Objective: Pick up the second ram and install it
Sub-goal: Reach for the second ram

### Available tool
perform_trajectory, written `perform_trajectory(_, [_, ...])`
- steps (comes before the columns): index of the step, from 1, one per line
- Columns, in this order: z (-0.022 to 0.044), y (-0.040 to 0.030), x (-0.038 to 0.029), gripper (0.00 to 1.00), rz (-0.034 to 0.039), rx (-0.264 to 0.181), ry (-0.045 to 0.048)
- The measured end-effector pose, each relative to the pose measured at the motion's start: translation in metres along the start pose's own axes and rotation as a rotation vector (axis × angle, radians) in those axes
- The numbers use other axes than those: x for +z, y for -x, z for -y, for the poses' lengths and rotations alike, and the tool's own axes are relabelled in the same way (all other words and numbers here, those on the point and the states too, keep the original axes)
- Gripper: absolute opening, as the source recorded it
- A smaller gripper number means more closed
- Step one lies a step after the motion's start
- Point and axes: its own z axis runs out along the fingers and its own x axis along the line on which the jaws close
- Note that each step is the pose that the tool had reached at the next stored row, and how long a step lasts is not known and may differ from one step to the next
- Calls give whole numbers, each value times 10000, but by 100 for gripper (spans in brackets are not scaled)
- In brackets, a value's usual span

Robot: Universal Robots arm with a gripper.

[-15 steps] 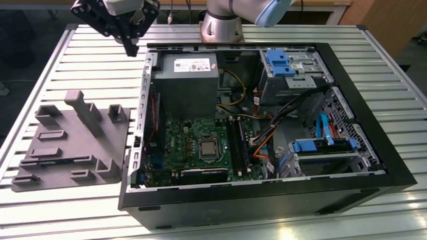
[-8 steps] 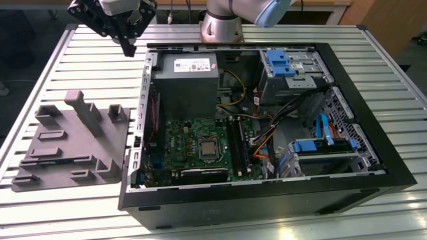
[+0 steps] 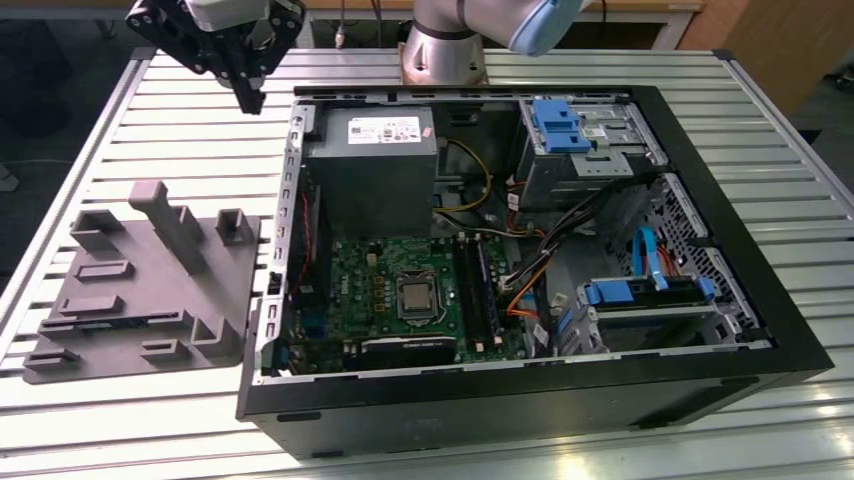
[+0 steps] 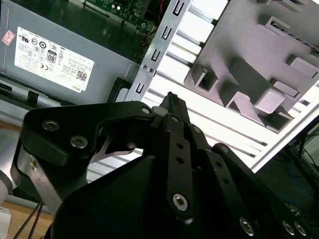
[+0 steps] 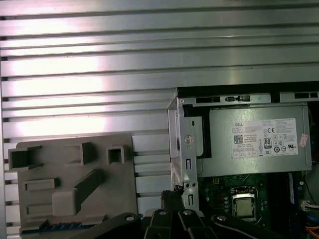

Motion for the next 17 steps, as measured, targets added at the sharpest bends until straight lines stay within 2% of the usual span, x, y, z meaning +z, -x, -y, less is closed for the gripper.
perform_trajectory(17, [15,-122,-4,11,0,-5,0])
